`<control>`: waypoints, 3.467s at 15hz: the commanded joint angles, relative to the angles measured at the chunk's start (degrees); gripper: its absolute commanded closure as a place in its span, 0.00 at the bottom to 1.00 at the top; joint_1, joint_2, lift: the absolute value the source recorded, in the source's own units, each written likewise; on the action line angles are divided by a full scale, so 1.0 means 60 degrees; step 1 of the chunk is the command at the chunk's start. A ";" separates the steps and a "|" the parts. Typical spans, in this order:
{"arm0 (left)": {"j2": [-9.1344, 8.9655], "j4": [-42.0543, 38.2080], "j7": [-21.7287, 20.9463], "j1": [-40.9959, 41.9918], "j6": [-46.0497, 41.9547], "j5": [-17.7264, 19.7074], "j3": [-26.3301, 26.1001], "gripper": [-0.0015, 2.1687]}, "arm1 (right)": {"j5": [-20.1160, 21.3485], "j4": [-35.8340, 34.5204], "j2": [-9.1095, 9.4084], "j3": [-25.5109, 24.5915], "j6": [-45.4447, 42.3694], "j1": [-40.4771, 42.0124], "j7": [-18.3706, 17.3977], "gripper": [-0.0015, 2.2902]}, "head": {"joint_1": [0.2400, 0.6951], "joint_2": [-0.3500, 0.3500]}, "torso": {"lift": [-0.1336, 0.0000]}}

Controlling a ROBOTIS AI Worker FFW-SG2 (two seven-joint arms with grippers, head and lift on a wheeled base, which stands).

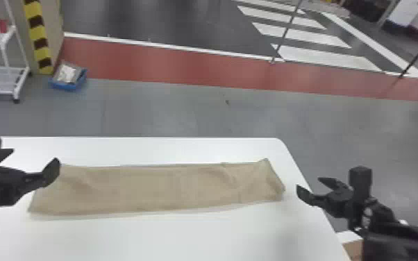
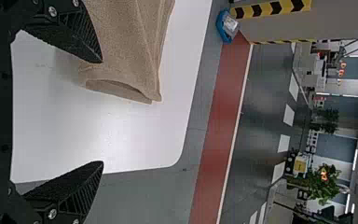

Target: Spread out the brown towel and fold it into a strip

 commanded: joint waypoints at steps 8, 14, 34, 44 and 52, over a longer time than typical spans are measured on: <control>0.0185 -0.0614 0.0082 0.1218 -0.1733 -0.0079 -0.0827 0.04 | -0.0448 0.0905 0.0658 0.0186 -0.0127 -0.0329 -0.1276 0.09 | 1.00 0.00 | 1.00; 0.0390 -0.0907 0.0126 0.1569 -0.1763 -0.0108 -0.0841 0.04 | -0.0199 0.1477 0.0687 0.0845 0.0693 -0.1237 -0.1774 0.09 | 1.00 0.00 | 1.00; 0.0419 -0.0878 0.0302 0.1789 -0.2085 -0.0577 -0.1149 0.04 | -0.0433 0.1345 0.0365 0.0581 0.0664 -0.0592 -0.1510 0.38 | 1.00 0.00 | 1.00; 0.0126 -0.0512 0.0024 0.1467 -0.2144 -0.0284 -0.1281 0.18 | -0.0389 -0.1790 0.1170 0.0611 0.2480 0.0125 -0.0646 0.26 | 1.00 0.00 | 1.00; -0.0152 0.1876 0.0551 0.0031 -0.1792 -0.0445 -0.2130 0.89 | 0.0094 -0.1614 0.1434 0.1182 0.2627 -0.0343 -0.0734 0.82 | 1.00 0.00 | 1.00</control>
